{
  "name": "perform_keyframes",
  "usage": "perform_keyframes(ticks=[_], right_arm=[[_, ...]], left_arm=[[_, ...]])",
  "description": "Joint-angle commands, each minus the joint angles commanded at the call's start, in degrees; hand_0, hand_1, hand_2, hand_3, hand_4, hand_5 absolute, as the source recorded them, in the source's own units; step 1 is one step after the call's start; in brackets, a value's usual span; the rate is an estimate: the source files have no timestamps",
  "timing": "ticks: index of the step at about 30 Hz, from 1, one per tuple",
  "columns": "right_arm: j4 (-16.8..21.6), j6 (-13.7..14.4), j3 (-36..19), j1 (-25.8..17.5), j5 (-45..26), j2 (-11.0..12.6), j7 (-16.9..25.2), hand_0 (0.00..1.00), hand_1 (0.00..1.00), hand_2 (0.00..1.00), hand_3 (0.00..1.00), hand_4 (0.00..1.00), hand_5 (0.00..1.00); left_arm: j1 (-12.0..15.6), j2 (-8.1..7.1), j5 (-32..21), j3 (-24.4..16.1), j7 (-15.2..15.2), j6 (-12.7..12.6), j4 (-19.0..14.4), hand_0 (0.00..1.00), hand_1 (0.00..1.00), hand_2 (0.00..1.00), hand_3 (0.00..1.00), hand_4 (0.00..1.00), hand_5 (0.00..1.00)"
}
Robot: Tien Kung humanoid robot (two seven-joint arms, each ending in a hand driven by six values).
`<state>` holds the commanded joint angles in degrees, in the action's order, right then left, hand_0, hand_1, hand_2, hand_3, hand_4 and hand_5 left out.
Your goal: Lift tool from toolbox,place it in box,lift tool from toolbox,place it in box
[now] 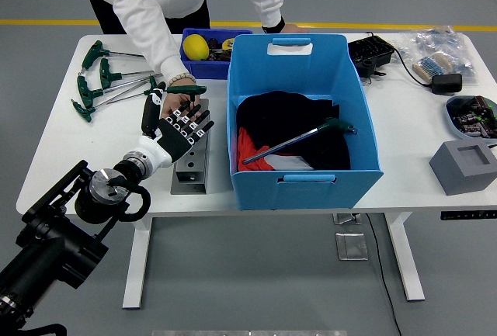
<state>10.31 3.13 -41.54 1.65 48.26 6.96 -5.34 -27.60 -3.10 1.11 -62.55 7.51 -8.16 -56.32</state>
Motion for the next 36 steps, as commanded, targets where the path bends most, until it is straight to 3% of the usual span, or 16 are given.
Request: perform_keyframes(ticks=[22,29,36], right_arm=[[0.0,0.0,0.8,0.6,-1.0,0.3,0.2,0.7,0.692,0.76,0.625,0.873,0.691],[0.0,0.0,0.9,0.6,-1.2,0.3,0.2,0.701,0.691,0.759,0.625,0.873,0.691],[0.0,0.0,0.7,0.6,-1.1,0.4,0.2,0.7,0.691,0.76,0.625,0.873,0.691]], left_arm=[[-5.6,0.08,-2.5,1.9,-0.2,0.9,5.6,0.818,0.786,0.917,0.876,0.819,0.822],[-5.8,0.01,-2.7,1.9,-0.3,0.9,4.8,0.817,0.787,0.917,0.886,0.817,0.819],[-5.4,-0.4,-2.7,1.7,-0.4,0.5,1.9,0.818,0.792,0.918,0.89,0.815,0.815]])
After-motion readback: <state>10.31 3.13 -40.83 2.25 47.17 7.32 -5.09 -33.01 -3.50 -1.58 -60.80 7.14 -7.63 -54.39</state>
